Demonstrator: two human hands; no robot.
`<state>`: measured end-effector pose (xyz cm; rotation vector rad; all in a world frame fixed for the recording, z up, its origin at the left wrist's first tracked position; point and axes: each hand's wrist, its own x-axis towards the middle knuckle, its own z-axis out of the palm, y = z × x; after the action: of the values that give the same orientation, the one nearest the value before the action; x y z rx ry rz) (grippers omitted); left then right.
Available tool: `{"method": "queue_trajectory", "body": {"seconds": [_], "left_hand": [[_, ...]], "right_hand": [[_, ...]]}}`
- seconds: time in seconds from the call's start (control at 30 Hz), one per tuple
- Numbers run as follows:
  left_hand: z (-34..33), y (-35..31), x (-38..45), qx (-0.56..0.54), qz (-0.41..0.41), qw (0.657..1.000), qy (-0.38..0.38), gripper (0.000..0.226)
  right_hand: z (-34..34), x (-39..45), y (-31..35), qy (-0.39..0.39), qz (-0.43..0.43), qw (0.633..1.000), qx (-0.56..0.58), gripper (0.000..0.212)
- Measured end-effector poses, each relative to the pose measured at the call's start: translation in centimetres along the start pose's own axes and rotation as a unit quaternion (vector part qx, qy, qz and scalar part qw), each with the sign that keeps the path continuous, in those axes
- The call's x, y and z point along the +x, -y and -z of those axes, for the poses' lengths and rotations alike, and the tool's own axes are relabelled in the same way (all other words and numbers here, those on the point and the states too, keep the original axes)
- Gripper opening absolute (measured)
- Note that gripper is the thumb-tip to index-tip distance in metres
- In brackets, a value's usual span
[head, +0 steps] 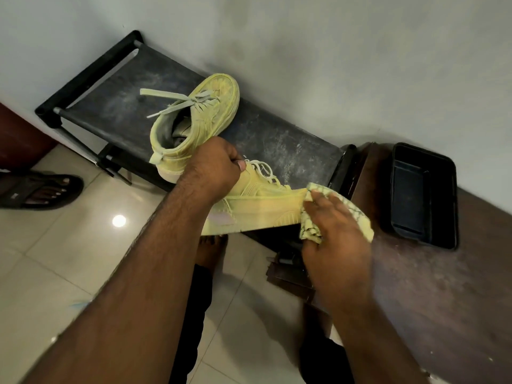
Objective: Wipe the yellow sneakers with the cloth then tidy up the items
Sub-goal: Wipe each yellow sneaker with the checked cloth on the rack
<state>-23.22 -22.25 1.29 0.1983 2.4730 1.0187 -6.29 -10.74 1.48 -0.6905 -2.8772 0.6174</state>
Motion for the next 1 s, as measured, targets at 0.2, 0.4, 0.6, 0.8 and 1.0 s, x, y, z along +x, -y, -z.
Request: {"method": "queue_trajectory", "body": {"seconds": [0.2, 0.4, 0.6, 0.8, 1.0], "left_hand": [[-0.1, -0.2, -0.3, 0.026, -0.004, 1.0, 0.003, 0.04], [-0.3, 0.2, 0.0, -0.04, -0.001, 0.999, 0.014, 0.013], [0.3, 0.0, -0.3, -0.084, -0.054, 0.995, 0.032, 0.006], [1.4, -0.5, -0.9, -0.079, -0.106, 0.989, 0.067, 0.006], [1.2, -0.8, -0.9, -0.105, -0.11, 0.986, 0.064, 0.003]], "right_hand": [[-2.2, -1.5, 3.3, 0.048, 0.22, 0.974, 0.005, 0.054], [0.5, 1.5, -2.6, -0.011, -0.05, 0.996, 0.07, 0.057], [-0.2, -0.8, 1.2, 0.037, 0.011, 0.997, 0.064, 0.065], [1.3, 0.4, -0.8, 0.045, -0.055, 0.997, 0.041, 0.061], [-0.4, -0.9, 2.7, 0.07, 0.007, 0.998, 0.009, 0.059]]}}
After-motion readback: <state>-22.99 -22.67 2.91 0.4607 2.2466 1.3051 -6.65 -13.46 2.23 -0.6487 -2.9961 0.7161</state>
